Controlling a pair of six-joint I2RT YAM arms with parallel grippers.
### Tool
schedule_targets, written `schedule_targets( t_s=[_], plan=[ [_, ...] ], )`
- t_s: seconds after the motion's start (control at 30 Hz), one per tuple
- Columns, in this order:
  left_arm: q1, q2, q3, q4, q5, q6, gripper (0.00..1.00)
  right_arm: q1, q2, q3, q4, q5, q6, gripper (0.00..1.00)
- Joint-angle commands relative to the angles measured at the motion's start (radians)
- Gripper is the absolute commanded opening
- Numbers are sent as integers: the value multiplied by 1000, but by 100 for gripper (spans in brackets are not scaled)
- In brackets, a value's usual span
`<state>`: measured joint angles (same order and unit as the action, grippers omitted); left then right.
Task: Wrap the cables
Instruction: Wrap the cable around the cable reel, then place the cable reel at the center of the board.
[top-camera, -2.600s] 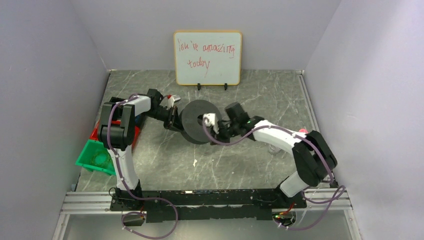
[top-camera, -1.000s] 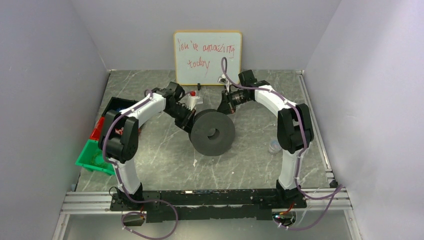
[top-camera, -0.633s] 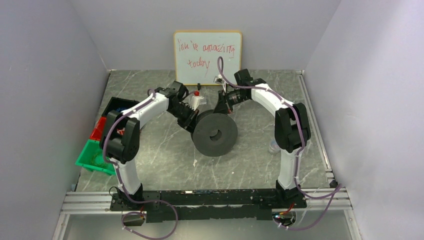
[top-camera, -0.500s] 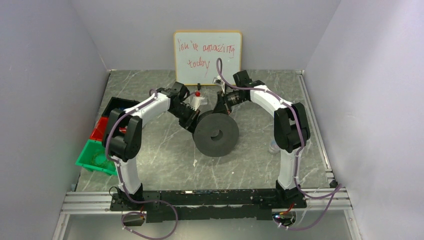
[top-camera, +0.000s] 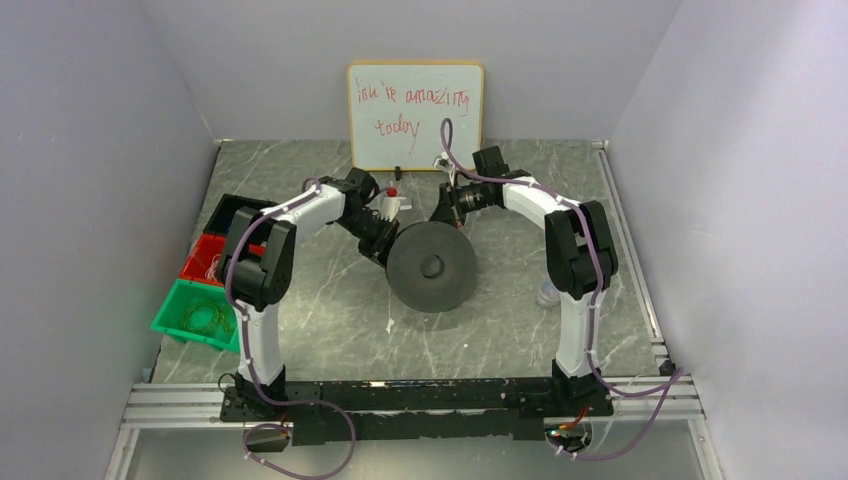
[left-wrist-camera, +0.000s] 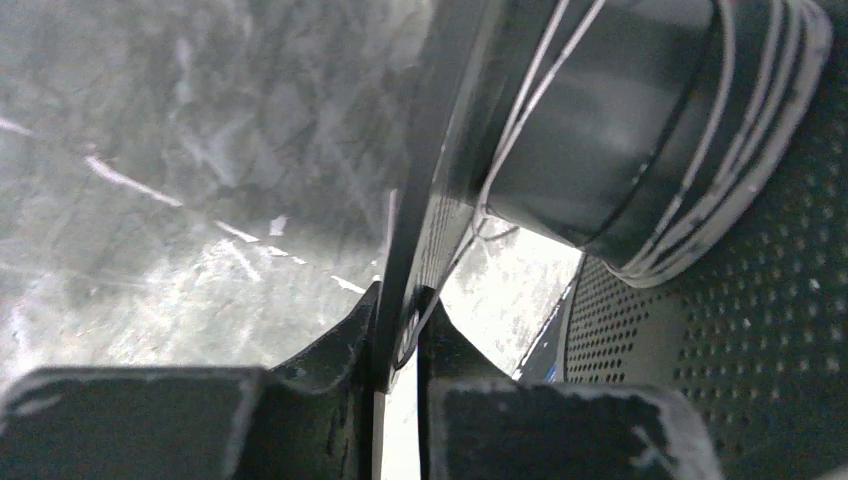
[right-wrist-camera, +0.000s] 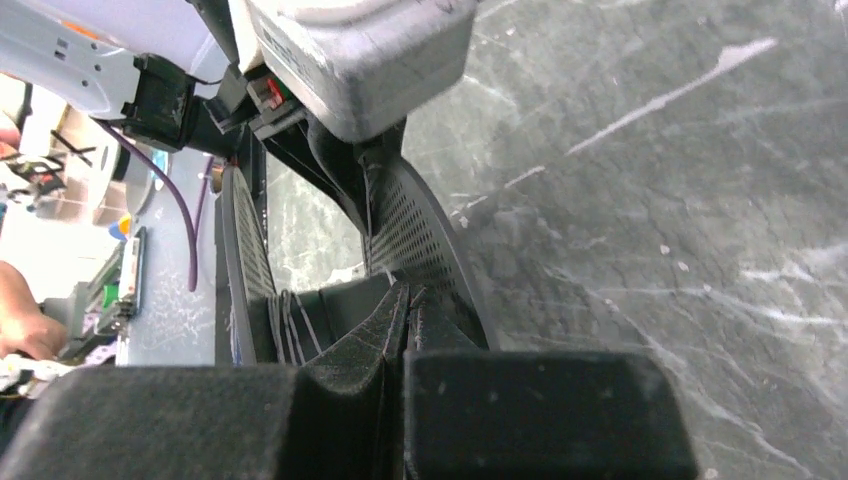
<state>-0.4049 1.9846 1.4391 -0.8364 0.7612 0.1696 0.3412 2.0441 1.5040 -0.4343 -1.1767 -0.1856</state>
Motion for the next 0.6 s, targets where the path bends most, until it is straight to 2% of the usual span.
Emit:
schedule_targets(
  t_s=[0.0,0.4,0.43,0.47,0.53,0.57],
  plan=[
    [28,59,22,82,-286,-12,17,-16,54,-38,20,-15,43,0],
    [37,70,35,120,-452,-60,39,-44,100,-64,83,-36,100,0],
    [37,66,35,123,-468,-59,55,-45,98,-66,88,-39,107,0],
    [38,62,38,127,-479,-59,63,-44,97,-70,101,-42,118,0],
    [37,57,42,127,-502,-60,66,-46,92,-82,132,-47,145,0],
    [37,55,43,128,-515,-62,75,-50,89,-91,154,-51,167,0]
  ],
)
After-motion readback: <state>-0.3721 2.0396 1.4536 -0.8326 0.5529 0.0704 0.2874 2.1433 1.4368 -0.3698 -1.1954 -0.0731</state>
